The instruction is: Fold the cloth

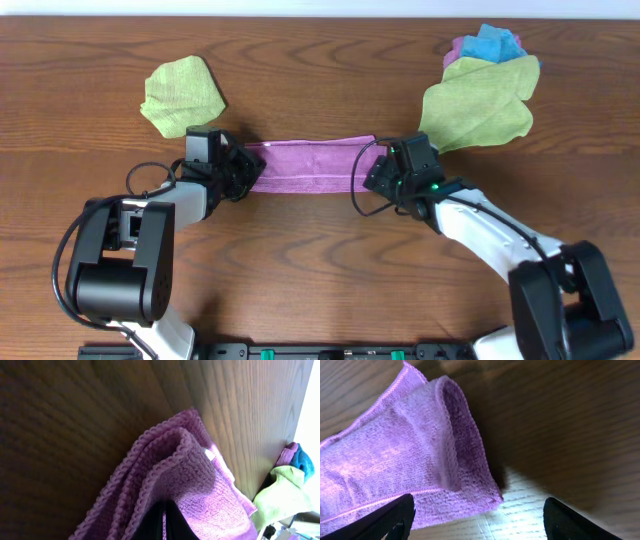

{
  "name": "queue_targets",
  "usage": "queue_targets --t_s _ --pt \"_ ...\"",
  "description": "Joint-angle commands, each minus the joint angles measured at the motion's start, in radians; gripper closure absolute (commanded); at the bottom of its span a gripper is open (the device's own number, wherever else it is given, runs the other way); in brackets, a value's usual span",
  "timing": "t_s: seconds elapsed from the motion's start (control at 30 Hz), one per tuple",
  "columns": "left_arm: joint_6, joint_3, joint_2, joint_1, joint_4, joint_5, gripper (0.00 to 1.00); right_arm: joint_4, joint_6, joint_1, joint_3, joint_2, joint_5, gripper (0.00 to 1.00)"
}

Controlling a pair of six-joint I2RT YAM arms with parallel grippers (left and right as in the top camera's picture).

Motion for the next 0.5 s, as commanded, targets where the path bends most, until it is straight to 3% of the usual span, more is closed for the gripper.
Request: queue_targets --t_s 0.0,0.27,0.47 --pt "-0.001 0.019 0.016 -0.004 -0.015 -0.043 0.94 0.016 0.045 -0.005 0.011 0.044 -0.043 0.18" --pt "0.019 0.019 0.016 -0.005 -0.060 -0.045 0.94 0.129 0.064 -0.002 0.011 0.136 -0.079 0.24" --pt "0.019 0.019 0.016 -0.005 -0.060 -0.048 0.94 0.199 0.069 -0.003 0.011 0.175 -0.083 0.45"
